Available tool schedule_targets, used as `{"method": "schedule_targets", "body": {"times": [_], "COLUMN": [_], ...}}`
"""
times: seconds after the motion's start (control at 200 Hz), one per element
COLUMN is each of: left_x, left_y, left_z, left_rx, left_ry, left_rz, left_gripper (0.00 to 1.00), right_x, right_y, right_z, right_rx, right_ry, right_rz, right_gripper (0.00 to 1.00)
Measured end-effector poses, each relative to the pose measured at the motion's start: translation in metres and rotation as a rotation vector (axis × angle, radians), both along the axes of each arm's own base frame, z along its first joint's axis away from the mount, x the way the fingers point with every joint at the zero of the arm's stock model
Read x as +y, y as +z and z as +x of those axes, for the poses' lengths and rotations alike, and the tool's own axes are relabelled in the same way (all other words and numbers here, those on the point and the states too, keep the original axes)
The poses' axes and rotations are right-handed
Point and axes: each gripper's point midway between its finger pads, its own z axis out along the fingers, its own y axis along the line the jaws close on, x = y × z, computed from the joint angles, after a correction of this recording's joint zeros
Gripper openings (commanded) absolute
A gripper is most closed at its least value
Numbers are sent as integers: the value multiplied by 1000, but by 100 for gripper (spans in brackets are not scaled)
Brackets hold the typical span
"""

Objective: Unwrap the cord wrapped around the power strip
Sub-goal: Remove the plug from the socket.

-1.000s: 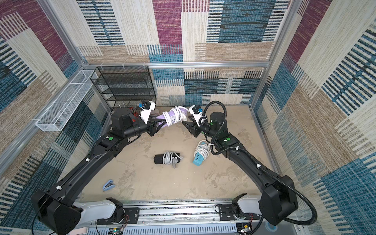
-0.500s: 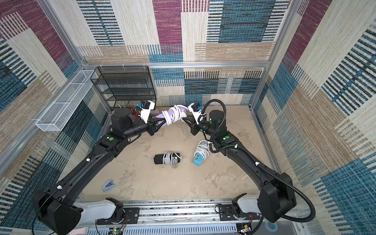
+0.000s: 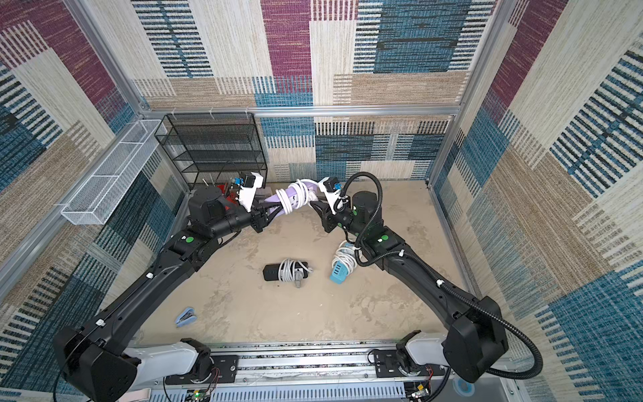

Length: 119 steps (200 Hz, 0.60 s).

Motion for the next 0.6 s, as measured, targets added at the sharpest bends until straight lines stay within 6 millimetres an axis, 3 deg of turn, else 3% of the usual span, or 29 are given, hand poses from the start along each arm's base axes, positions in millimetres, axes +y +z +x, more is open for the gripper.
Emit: {"method": "schedule_targets", "body": {"times": [0.195,0.361,0.596], "left_x": [4,3,-3], "left_y": [-3,1,10], "left_z": [3,2,-3], "left_rx": [3,-16,-44], "left_ry": [32,33,-6], "left_rz": [6,-3,-22], "left_gripper": [0,0,0], "right_x": [8,6,-25], "right_y": [-6,0,11], "right_z": [3,4,3], "right_rx": [16,10,-3], "right_ry": [-56,-74,-8], "right_rz": [3,11,44], "right_gripper": [0,0,0]}}
